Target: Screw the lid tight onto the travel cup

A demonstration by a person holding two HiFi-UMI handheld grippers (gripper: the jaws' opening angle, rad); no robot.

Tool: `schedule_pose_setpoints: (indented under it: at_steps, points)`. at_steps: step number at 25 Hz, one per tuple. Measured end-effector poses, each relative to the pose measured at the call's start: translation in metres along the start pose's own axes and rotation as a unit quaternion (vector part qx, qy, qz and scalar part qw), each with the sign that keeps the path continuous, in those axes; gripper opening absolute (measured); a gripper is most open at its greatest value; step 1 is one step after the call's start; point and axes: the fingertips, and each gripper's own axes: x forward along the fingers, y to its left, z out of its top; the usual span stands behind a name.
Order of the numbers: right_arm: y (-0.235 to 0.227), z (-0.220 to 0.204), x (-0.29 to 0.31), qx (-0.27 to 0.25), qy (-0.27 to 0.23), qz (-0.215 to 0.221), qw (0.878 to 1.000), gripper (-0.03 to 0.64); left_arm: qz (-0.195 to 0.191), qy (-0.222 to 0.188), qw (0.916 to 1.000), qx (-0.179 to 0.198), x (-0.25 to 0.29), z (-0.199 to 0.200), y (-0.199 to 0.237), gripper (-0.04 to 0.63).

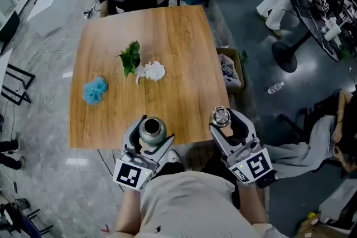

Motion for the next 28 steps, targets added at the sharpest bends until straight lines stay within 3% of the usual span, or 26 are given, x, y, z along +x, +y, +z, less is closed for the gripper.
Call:
schedule_pose_setpoints:
  at_steps: [6,20,28]
  points:
    - [0.003,-0.001,0.003,-0.004,0.003,0.004,1.000,0.247,-0.020,0.018,0.9996,-0.005,0.002,-0.007,-0.009,0.393]
    - [-0.014,0.000,-0.012,0.026,-0.001,-0.025,0.999,0.247,-0.044,0.017,0.9987,-0.017,0.011,-0.015,-0.018,0.393]
    - [0.011,0.026,0.006,0.046,-0.035,0.030,0.998,0.247,-0.060,0.003,0.9981,-0.010,0.011,-0.006,-0.029,0.393]
